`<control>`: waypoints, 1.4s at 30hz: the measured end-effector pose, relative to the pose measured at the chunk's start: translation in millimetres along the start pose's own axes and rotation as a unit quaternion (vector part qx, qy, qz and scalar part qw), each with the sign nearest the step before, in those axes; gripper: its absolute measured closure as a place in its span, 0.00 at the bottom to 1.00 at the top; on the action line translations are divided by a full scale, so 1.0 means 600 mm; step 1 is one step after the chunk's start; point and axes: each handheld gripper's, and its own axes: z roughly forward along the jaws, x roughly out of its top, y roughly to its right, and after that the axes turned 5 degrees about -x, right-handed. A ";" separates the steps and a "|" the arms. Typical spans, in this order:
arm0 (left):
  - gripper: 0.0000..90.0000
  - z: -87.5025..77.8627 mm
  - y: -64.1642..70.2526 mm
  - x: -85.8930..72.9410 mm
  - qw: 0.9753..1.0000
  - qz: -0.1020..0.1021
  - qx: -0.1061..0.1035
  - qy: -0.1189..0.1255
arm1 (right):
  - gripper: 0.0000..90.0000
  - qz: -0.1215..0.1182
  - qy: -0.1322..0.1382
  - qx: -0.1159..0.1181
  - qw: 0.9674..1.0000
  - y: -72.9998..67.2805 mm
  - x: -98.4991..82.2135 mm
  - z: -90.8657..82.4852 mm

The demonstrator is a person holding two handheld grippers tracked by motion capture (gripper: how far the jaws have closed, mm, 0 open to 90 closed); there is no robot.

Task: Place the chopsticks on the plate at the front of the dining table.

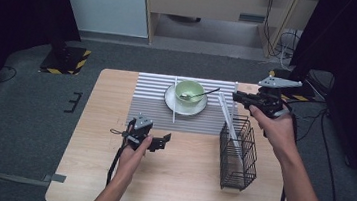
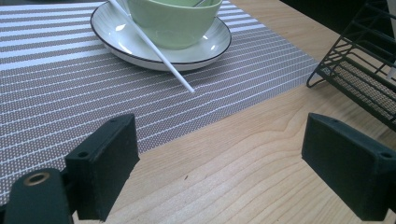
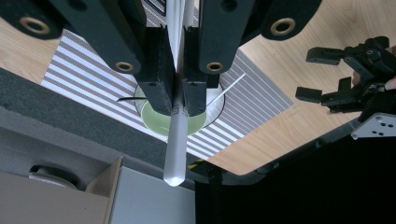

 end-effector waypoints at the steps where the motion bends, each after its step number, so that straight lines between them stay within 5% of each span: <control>1: 0.11 0.001 0.001 0.001 1.000 0.001 -0.002 0.000 | 0.93 0.001 0.002 0.000 1.000 0.001 0.001 -0.003; 21: 0.13 0.021 0.046 0.013 0.998 0.020 -0.054 0.018 | 0.93 -0.001 0.072 0.000 0.997 -0.006 0.068 -0.077; 26: 0.12 0.020 0.054 0.019 0.997 0.022 -0.065 0.039 | 0.93 -0.001 0.080 0.005 0.997 -0.013 0.077 -0.077; 42: 0.13 0.020 0.069 0.038 0.997 0.035 -0.062 0.043 | 0.93 -0.010 0.081 0.022 0.996 -0.058 0.087 -0.046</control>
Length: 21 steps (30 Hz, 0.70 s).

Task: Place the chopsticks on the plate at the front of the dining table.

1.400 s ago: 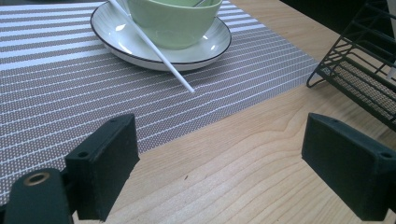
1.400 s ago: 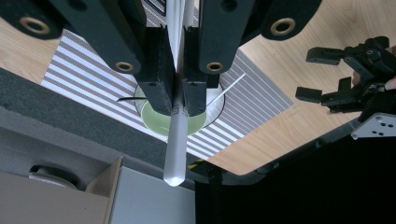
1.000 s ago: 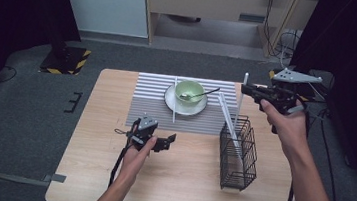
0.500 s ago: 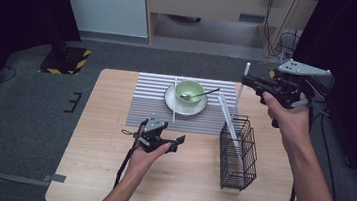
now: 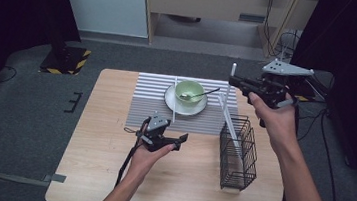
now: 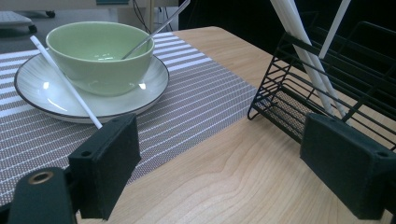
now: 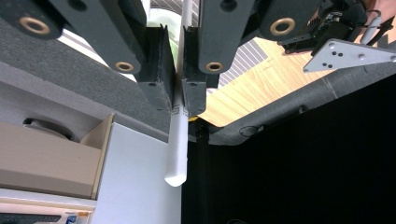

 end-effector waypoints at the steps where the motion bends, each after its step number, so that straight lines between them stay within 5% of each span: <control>1: 0.13 0.000 0.000 0.001 1.000 0.000 0.002 0.001 | 0.93 0.000 0.000 0.000 1.000 0.000 0.000 0.000; 21: 0.20 0.011 0.022 0.009 1.000 0.005 -0.025 0.005 | 0.93 0.008 0.001 0.027 1.000 -0.028 -0.011 0.025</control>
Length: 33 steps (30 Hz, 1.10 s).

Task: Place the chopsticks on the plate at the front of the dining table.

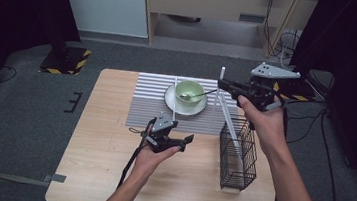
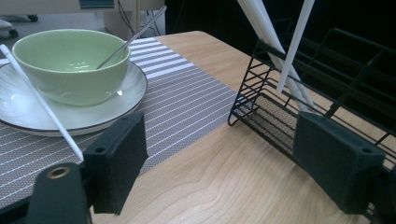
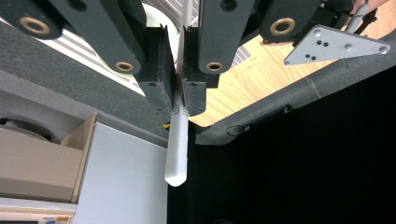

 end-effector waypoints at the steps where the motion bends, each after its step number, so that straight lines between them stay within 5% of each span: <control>1: 0.20 0.000 0.000 0.000 1.000 -0.002 -0.002 0.001 | 0.93 0.000 0.000 0.000 1.000 0.000 0.000 0.000; 33: 0.32 0.010 0.024 0.010 0.999 0.006 -0.030 0.011 | 0.93 0.004 0.003 0.016 1.000 -0.014 0.004 0.004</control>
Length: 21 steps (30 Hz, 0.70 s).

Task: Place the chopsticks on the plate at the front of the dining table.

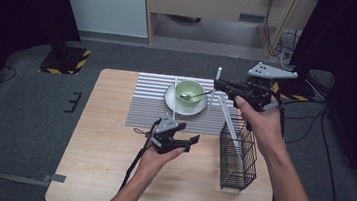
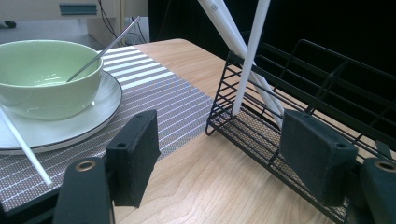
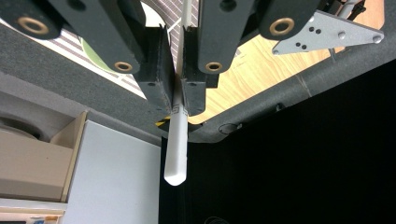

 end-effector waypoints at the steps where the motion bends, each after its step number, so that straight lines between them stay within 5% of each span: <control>1: 0.32 0.000 0.000 0.000 1.000 0.000 -0.001 0.000 | 0.93 0.000 0.000 0.000 1.000 0.000 0.000 0.000; 21: 0.43 0.001 0.003 0.000 1.000 -0.003 -0.004 0.004 | 0.93 0.003 -0.001 0.007 1.000 -0.004 0.001 0.003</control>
